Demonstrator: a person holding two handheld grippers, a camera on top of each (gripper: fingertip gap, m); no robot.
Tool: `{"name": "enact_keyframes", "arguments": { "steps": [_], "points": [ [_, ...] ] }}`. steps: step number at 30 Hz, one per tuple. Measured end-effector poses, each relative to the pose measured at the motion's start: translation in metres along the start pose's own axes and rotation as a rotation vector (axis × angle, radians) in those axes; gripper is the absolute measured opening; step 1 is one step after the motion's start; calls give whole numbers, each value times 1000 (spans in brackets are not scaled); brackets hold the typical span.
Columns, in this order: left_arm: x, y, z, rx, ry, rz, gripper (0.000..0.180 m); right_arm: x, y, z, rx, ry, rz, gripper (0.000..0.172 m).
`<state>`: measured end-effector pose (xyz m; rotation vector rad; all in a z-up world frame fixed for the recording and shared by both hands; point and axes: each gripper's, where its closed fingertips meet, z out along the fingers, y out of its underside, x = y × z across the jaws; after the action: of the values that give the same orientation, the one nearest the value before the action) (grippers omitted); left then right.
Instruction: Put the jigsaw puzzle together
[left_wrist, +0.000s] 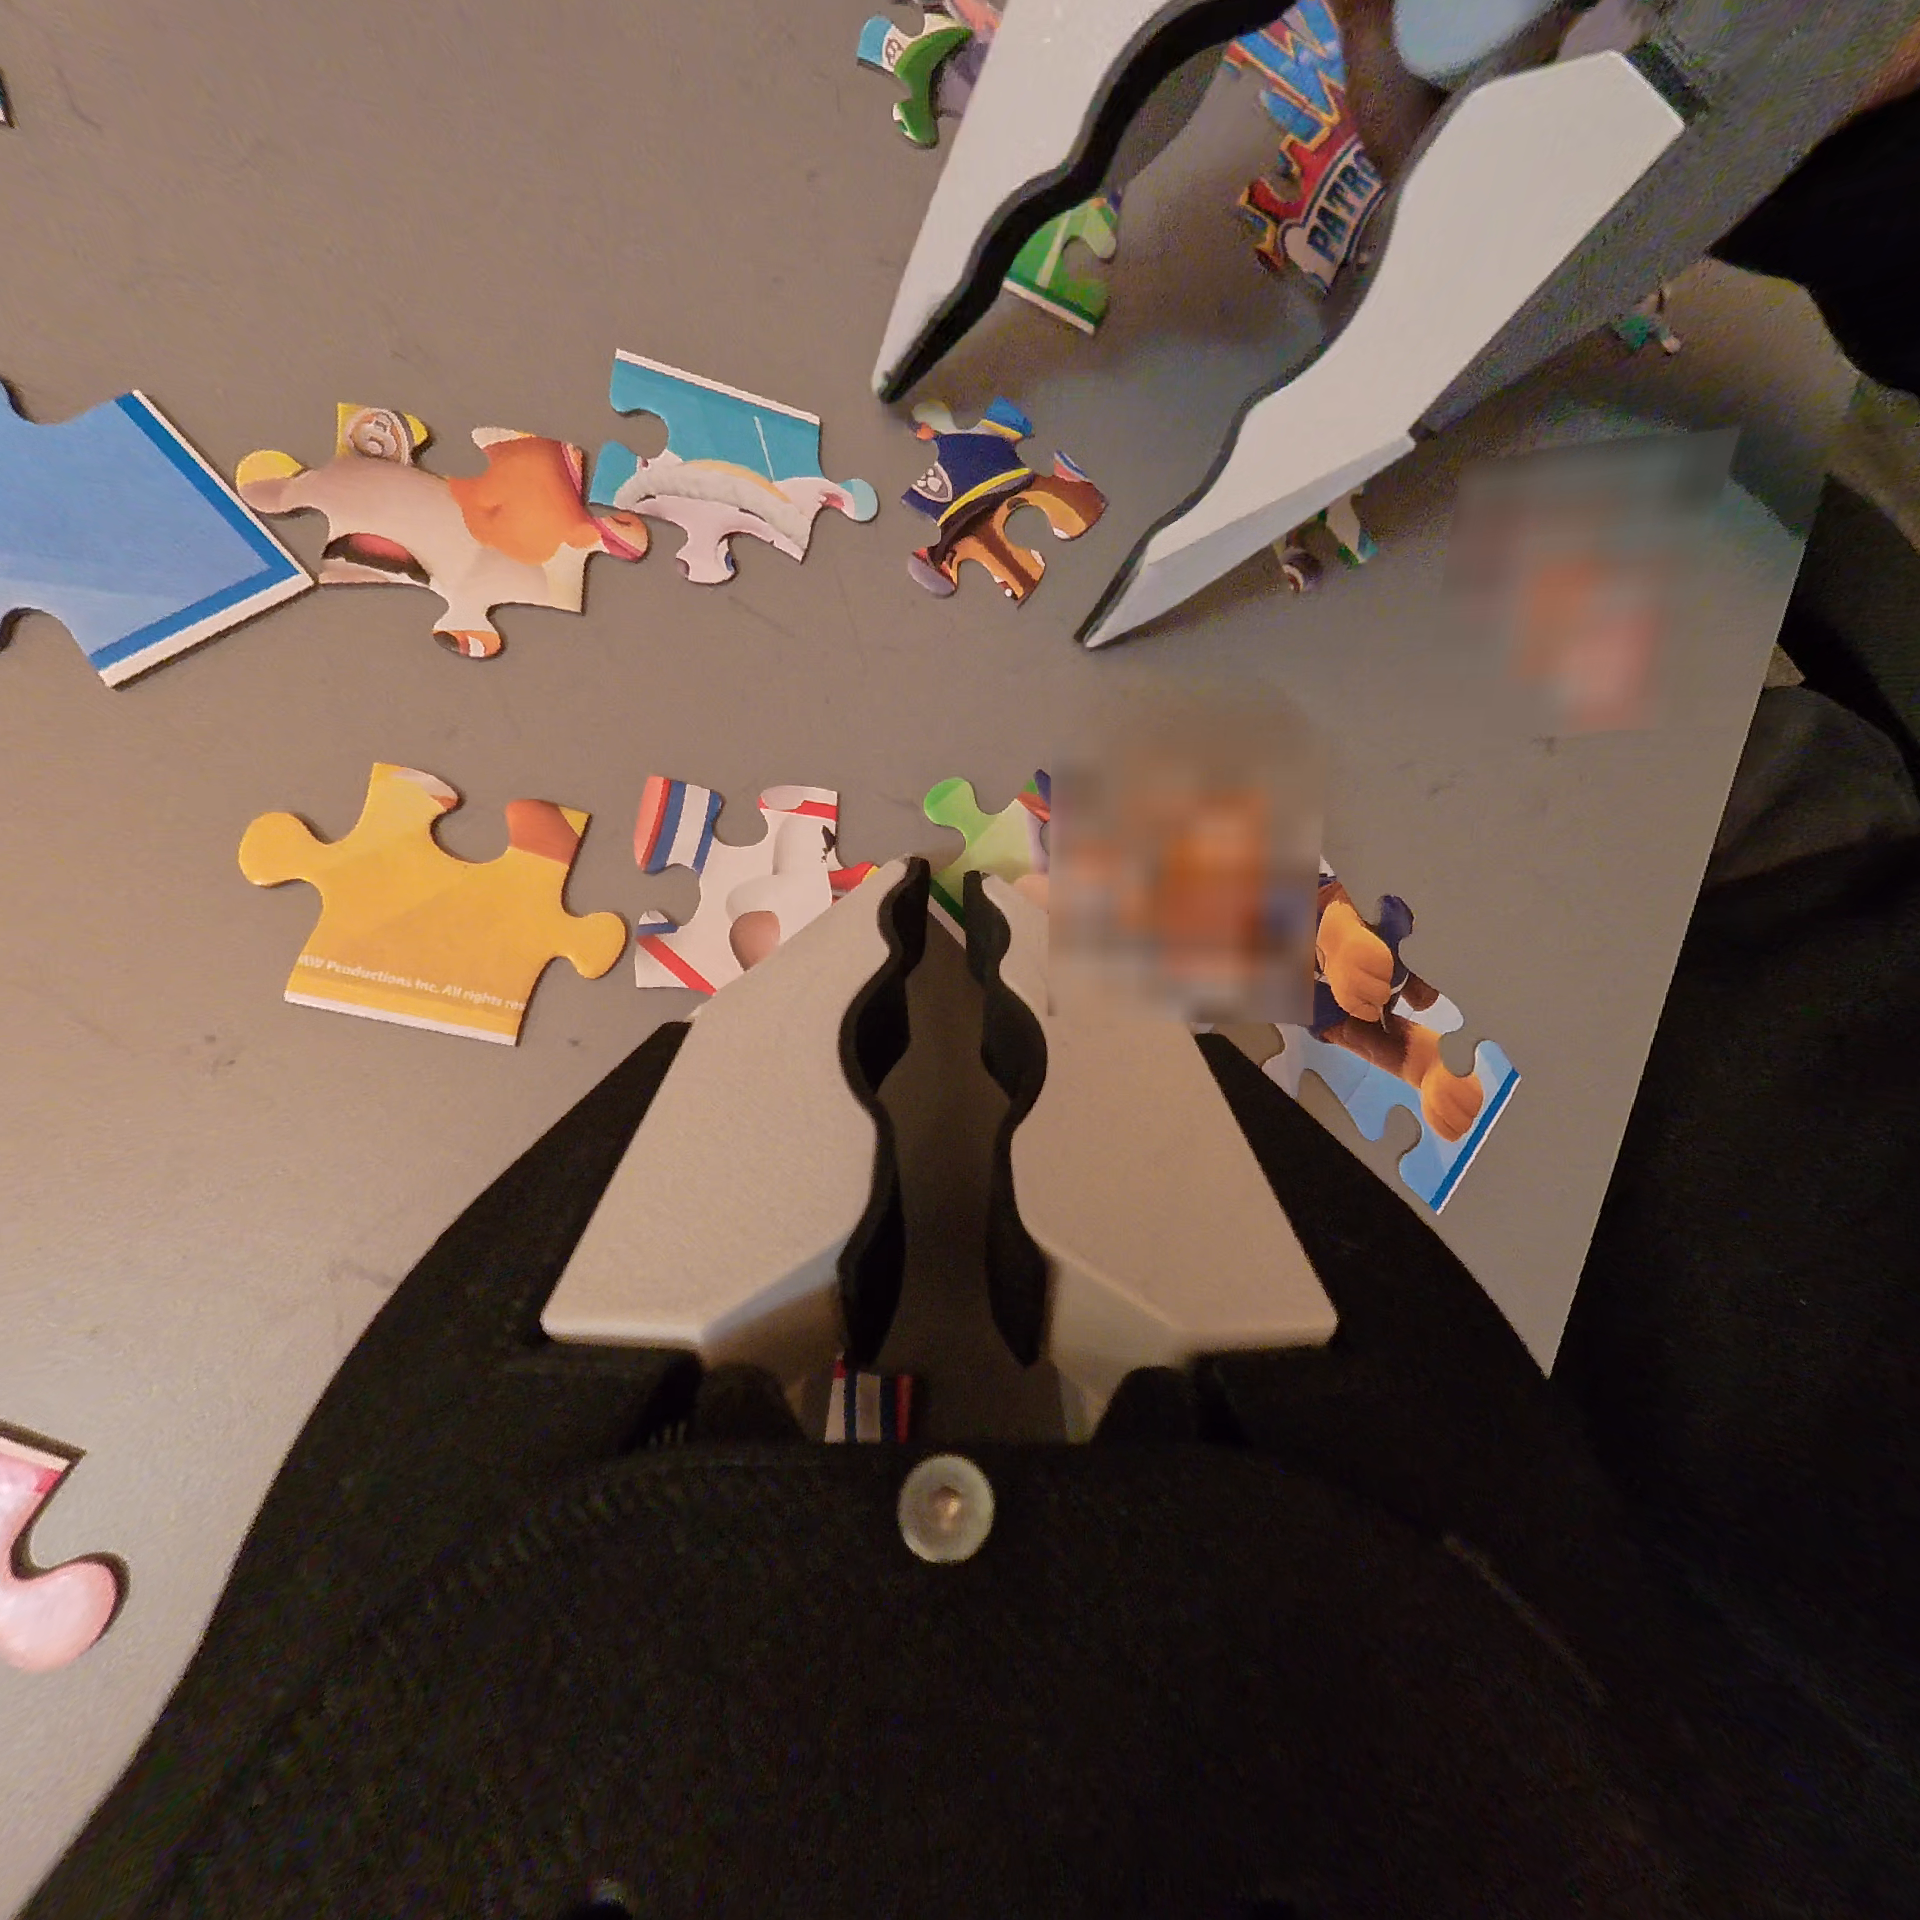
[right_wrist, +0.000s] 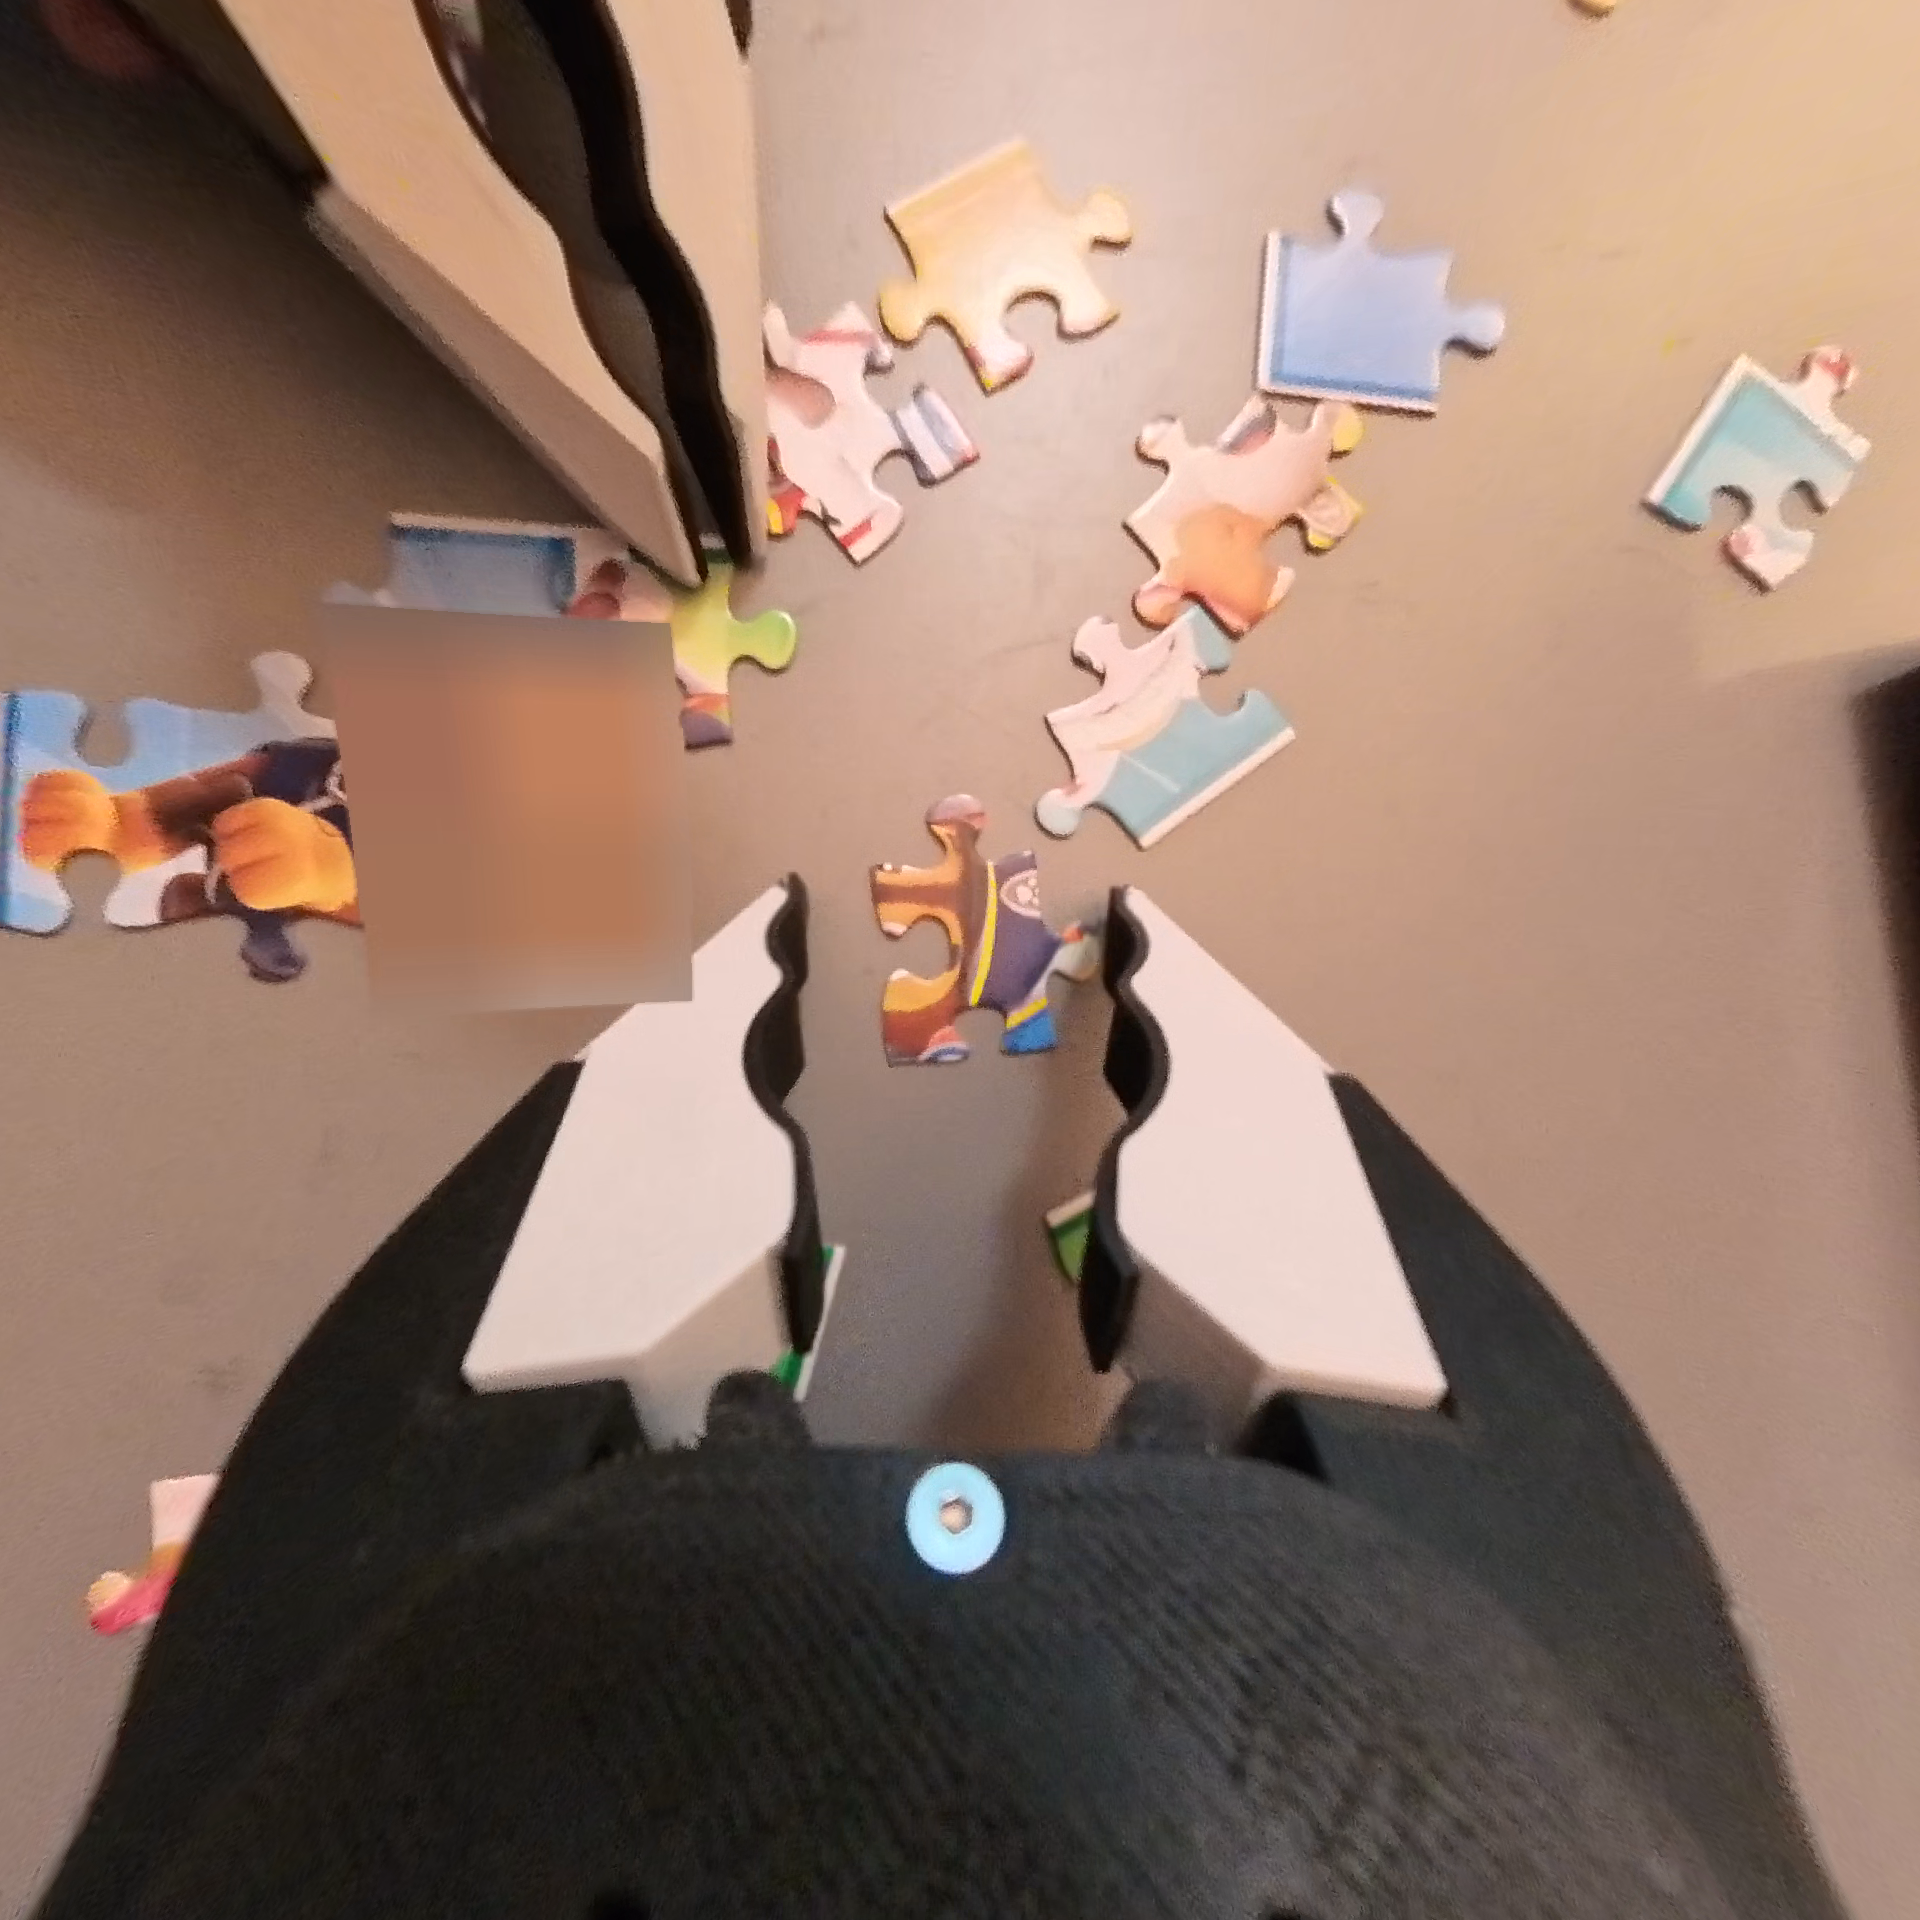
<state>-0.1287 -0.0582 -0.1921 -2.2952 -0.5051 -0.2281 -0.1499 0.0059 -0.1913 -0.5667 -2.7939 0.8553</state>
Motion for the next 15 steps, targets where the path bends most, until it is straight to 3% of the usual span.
{"name": "enact_keyframes", "arguments": {
  "steps": [5,7,15],
  "points": [
    [0,0,0,1,1,-1,4,1,-1,2,25,-71,-13,48],
    [0,0,0,3,6,-3,4,0,1,1,31,-75,-21,29],
    [0,0,0,2,4,-2,4,-7,1,0,5,-49,-9,28]
  ]
}}
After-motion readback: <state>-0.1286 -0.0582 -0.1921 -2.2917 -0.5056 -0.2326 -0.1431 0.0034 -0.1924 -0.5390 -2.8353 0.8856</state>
